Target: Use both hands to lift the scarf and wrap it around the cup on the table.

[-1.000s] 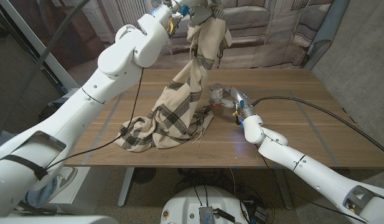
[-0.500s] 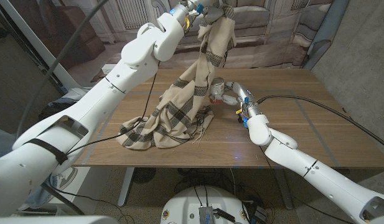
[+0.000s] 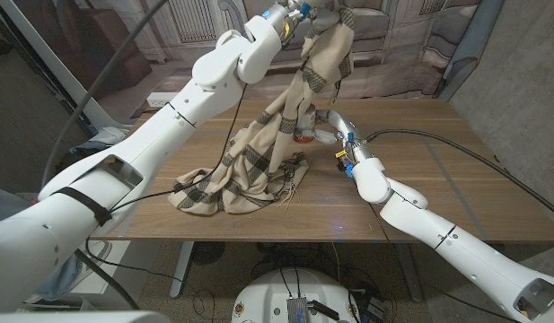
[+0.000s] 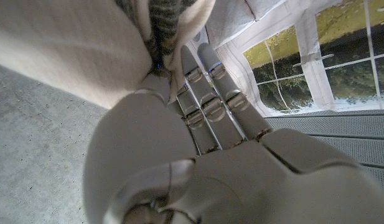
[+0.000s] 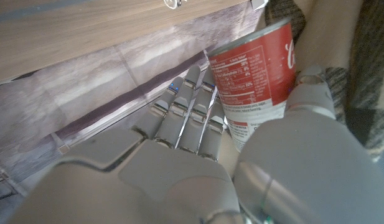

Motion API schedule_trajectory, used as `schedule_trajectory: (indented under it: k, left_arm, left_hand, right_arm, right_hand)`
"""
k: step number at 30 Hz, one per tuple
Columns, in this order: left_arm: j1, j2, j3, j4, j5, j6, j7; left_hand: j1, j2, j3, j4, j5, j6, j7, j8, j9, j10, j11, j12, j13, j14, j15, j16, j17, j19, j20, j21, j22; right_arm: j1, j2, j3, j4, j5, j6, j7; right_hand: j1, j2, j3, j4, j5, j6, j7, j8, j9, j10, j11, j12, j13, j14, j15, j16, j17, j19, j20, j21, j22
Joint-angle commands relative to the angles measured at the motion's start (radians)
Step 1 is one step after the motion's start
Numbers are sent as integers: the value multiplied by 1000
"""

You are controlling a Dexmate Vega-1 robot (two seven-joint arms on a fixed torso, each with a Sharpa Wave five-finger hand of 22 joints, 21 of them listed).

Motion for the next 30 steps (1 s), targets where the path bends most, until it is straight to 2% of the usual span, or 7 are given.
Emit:
schedule_trajectory:
  k: [1,9,17,24,30]
  left_arm:
    - [-55,-64,45,130,-72,19,-24]
    - [-99,-111,94,293,-155,20,-31]
    - [-129,-146,126,393,-249,-9,-29]
    - [-135,-147,146,424,-297,-19,-29]
    - [-124,-125,146,405,-325,-1,-44]
  left_hand:
    - [-3,4,12,14,5,7,-7,4,1,46,-38,-1,43,-8,4,-2,6,-17,-5,6,1]
    - [-7,3,13,15,6,6,-7,4,-4,46,-38,-22,29,-22,4,-8,8,-33,-1,6,1]
    - [-10,3,14,16,7,2,-6,2,-8,44,-39,-44,12,-39,5,-15,9,-47,3,6,1]
    - [-14,4,16,18,8,-5,-2,0,-13,46,-40,-69,-8,-63,6,-26,9,-87,19,-4,0]
    - [-15,5,18,18,8,-9,0,-2,-16,46,-39,-83,-19,-74,7,-31,8,-94,21,-4,0]
  right_arm:
    - [17,10,-3,-27,-4,64,42]
    - [-20,-7,41,-93,34,132,54]
    - [-48,1,82,-121,99,210,74]
    - [-51,12,114,-125,168,254,108]
    - [-53,17,139,-144,154,219,97]
  right_hand:
    - [242,248,65,57,-3,100,-92,6,5,120,-112,2,4,15,-115,3,4,23,-106,9,2]
    - [244,249,69,57,-7,106,-94,4,5,128,-111,2,2,30,-117,7,4,57,-115,22,3]
    - [249,252,74,57,-10,112,-94,0,4,136,-110,0,0,62,-122,15,6,107,-120,41,4]
    - [249,251,75,58,-12,123,-93,1,4,145,-110,1,-1,82,-122,18,6,134,-120,51,5]
    - [249,250,75,59,-13,127,-93,1,4,149,-109,1,-1,87,-122,18,5,137,-119,53,5]
